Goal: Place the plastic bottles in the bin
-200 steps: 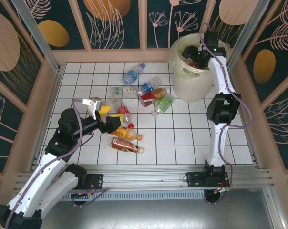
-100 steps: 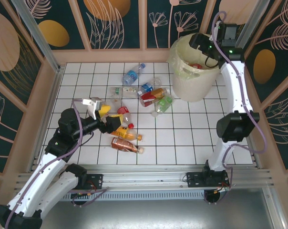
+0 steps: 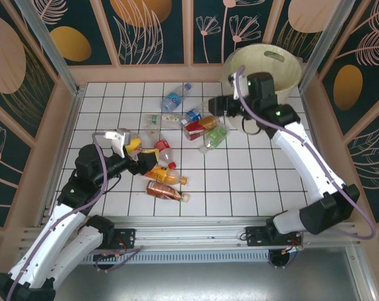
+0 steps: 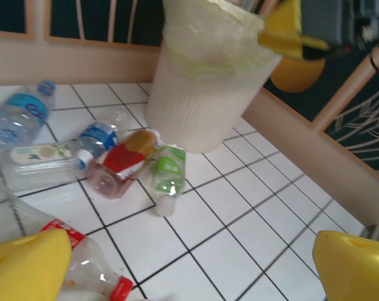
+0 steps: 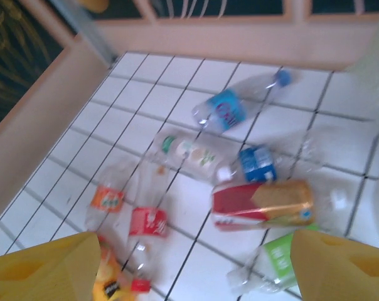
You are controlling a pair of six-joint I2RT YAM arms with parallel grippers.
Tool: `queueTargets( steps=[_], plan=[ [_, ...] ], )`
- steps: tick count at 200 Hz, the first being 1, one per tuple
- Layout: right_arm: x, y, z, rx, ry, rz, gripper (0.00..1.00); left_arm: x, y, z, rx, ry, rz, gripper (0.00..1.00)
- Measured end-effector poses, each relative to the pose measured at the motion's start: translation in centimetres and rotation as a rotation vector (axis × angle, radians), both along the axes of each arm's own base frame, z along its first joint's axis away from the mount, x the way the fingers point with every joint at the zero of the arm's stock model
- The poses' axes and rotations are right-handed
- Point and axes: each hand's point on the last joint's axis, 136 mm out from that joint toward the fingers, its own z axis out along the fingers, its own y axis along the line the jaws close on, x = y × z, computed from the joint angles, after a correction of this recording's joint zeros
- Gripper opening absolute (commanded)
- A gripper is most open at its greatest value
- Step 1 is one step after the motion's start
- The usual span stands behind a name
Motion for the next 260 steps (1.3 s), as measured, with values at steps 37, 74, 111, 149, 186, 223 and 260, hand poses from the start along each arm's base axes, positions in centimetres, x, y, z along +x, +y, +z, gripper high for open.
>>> queueTargets(
  steps=[37, 74, 111, 149, 186, 223, 260],
  plan=[
    [-6.0, 4.1, -5.6, -0.044, 0.075, 0.163, 0.71, 0.9, 1.5, 0.1, 0.049, -0.020, 0.098, 0.99],
    [-12.6, 7.5, -11.0, -0.087, 0.158, 0.323, 0.66, 1.4, 2.8, 0.0, 0.129, -0.035, 0.161, 0.98],
    [-16.7, 9.9, -13.5, -0.119, 0.172, 0.415, 0.62, 0.8, 3.1, 1.2, 0.181, -0.042, 0.147, 0.99],
    [-18.4, 13.4, -15.9, -0.158, 0.155, 0.475, 0.60, -0.6, 3.8, 2.8, 0.172, -0.028, 0.158, 0.99],
    [-19.8, 16.0, -20.9, -0.263, 0.165, 0.512, 0.59, -1.6, 6.4, 5.4, 0.130, -0.067, 0.280, 0.99],
    [-20.3, 18.6, -24.7, -0.372, 0.152, 0.538, 0.60, -2.0, 7.9, 6.1, 0.110, -0.087, 0.355, 0.99],
    [-20.4, 21.9, -25.6, -0.438, 0.082, 0.564, 0.63, -2.0, 7.9, 6.1, 0.105, -0.082, 0.363, 0.99]
  ],
)
